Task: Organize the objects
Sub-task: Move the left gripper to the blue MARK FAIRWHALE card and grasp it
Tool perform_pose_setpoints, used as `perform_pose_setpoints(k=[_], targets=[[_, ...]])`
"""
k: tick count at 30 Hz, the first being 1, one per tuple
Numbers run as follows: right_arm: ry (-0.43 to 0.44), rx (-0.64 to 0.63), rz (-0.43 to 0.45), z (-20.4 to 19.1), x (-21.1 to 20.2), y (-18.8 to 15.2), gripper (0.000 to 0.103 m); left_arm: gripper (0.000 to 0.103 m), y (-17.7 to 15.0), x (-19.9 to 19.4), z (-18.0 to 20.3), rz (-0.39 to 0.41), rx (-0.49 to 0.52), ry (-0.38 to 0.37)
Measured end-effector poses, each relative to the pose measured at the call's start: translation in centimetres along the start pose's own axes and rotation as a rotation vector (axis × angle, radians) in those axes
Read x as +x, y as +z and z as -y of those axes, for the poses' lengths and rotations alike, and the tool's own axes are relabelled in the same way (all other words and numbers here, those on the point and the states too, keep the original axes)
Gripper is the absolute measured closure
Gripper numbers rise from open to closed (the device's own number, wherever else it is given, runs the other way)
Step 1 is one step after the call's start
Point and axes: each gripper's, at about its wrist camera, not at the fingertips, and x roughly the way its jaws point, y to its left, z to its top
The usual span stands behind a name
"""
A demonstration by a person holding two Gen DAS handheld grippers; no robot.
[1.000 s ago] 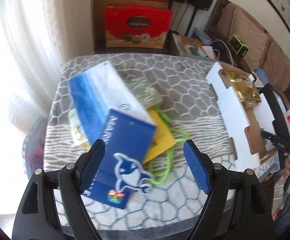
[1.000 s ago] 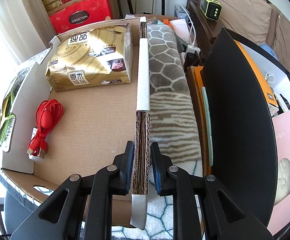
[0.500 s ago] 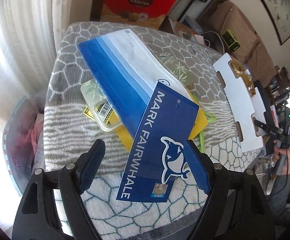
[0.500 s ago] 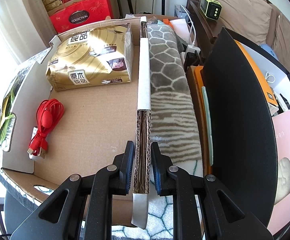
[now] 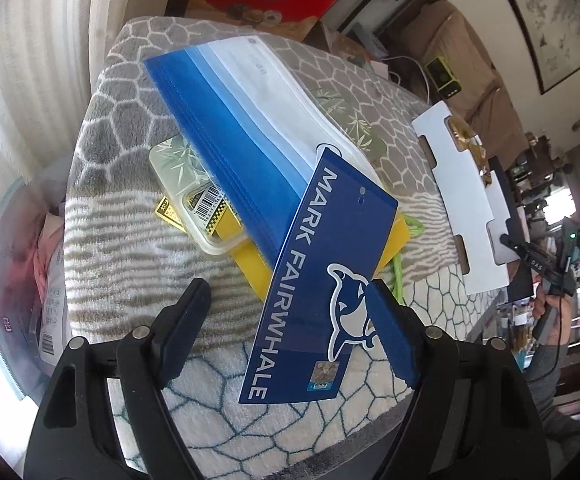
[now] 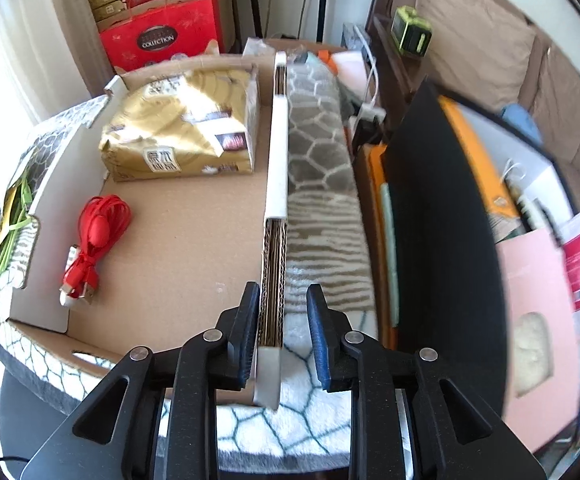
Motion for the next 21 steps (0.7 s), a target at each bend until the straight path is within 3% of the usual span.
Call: perform_pose_setpoints(k=[5,12,16,21], targets=[[0.009,-0.004,0.022,-0.2,-1.3,0.8,0.081,0.026,0.0,-0.1,0.2,0.001,-0.004,-0.015],[0.067,0.069,-0.045,1.4,1.5,0.4,0.081,0.026,-0.3,-0.1,1.5,-0.028,0.038,-0.010],[0.080,0.061,-0.059,0.9,2.1,0.4,0.088,0.034,-0.6,0.3,1.8,-0.059,0.045,-0.009],[0.028,0.009,-0.077,-0.5,3.3,1.1,0.091,0.034,-0.8,0.9,2.3,-0.072,0.059,0.029]])
